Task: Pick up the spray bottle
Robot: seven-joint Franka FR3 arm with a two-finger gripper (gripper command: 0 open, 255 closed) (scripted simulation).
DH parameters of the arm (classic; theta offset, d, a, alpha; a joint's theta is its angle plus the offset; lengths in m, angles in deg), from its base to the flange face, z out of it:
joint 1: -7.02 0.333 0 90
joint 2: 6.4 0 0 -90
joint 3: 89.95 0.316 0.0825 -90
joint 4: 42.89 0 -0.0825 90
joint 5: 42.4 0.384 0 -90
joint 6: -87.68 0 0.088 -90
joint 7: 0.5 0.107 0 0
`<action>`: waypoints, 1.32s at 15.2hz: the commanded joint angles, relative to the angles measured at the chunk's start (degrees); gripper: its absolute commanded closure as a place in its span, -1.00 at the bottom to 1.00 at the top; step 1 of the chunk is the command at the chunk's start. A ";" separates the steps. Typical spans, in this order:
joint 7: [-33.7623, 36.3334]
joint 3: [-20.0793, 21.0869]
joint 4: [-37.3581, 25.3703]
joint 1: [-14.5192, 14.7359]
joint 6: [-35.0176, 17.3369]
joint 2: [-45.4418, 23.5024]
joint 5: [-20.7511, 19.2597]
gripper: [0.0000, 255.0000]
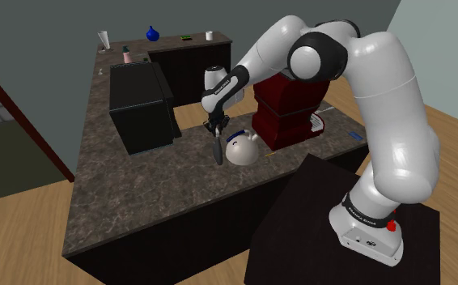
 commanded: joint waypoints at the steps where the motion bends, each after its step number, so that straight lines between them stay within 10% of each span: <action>1: 0.00 0.00 0.03 0.00 -0.01 -0.03 0.00 1.00; 20: 0.19 -0.48 -0.12 0.33 7.88 7.73 -0.58 1.00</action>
